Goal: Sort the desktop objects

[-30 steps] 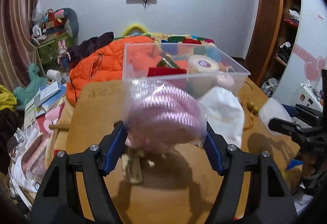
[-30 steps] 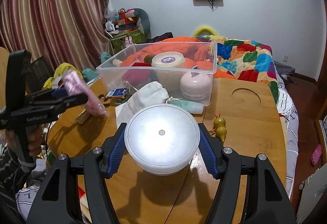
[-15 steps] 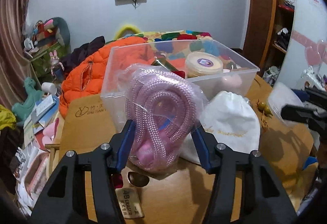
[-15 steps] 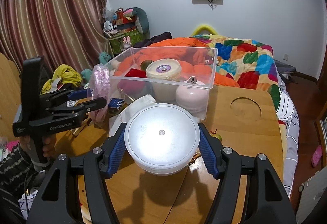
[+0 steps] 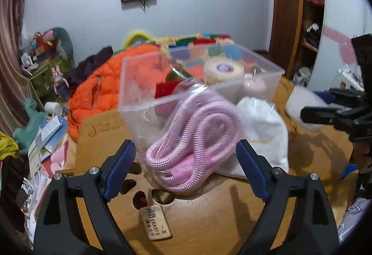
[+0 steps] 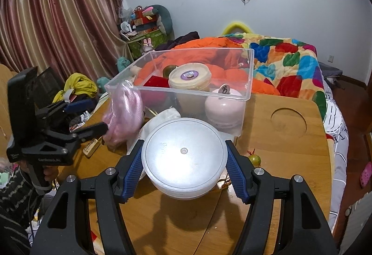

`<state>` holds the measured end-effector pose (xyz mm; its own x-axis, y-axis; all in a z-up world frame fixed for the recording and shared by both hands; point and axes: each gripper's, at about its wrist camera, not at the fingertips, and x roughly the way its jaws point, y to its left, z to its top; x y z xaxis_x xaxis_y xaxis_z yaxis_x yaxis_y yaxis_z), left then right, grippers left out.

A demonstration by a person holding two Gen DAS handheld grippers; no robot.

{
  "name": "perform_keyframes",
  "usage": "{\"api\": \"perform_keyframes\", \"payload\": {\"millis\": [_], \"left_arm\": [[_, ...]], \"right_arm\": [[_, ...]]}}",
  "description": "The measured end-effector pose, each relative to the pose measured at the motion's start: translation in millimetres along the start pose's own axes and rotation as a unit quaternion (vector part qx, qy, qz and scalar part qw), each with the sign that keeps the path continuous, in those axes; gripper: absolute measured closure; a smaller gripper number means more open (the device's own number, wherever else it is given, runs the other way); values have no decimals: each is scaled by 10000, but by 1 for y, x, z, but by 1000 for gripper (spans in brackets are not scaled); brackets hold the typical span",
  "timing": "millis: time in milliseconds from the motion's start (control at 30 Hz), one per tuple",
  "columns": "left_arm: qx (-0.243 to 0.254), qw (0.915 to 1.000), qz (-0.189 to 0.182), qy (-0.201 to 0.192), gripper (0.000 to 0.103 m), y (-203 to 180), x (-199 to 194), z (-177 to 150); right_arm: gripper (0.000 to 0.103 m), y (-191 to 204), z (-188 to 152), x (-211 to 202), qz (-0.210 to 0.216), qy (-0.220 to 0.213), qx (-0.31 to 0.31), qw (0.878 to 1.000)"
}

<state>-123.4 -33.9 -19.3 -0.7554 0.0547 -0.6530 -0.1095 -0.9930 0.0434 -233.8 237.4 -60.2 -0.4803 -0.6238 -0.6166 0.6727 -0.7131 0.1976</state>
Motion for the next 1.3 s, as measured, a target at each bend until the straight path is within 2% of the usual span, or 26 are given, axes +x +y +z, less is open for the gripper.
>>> {"api": "perform_keyframes", "payload": {"millis": [133, 167, 367, 467, 533, 600, 833, 900, 1000, 1067, 1233, 1300], "left_arm": [[55, 9987, -318, 382, 13, -2, 22, 2], [74, 9985, -351, 418, 9, -4, 25, 2], [345, 9955, -543, 693, 6, -13, 44, 11], [480, 9955, -535, 625, 6, -18, 46, 10], [574, 9954, -574, 516, 12, -21, 42, 6], [652, 9951, -624, 410, 22, -24, 36, 3], [688, 9959, -565, 152, 34, -28, 15, 1], [625, 9963, -594, 21, 50, -26, 4, 3], [517, 9965, -632, -169, 65, -24, -11, 11], [454, 9965, -680, -198, 70, -18, -14, 16], [131, 9961, -833, -248, 78, -4, -17, 21], [94, 9963, -783, -338, 80, -2, -21, 22]], "right_arm": [[41, -2, 1, -3, 8, -42, 28, 10000], [41, -2, 1, -4, 6, -48, 39, 10000], [41, -6, 0, -4, 15, -31, 94, 9999], [41, -5, -1, 0, 65, 12, 102, 9999], [41, -4, -3, 2, 74, 36, 65, 9999], [41, -2, -3, 4, 87, 73, 36, 9999], [41, 2, 4, 0, 16, -2, -76, 10000], [41, 2, 9, -1, -44, -44, -130, 9999], [41, 1, 19, -4, -58, -141, -129, 9998], [41, 1, 26, -5, -61, -201, -115, 9997], [41, -1, 40, -5, -10, -335, -85, 9994], [41, -2, 44, -5, 3, -377, -84, 9993]]}}
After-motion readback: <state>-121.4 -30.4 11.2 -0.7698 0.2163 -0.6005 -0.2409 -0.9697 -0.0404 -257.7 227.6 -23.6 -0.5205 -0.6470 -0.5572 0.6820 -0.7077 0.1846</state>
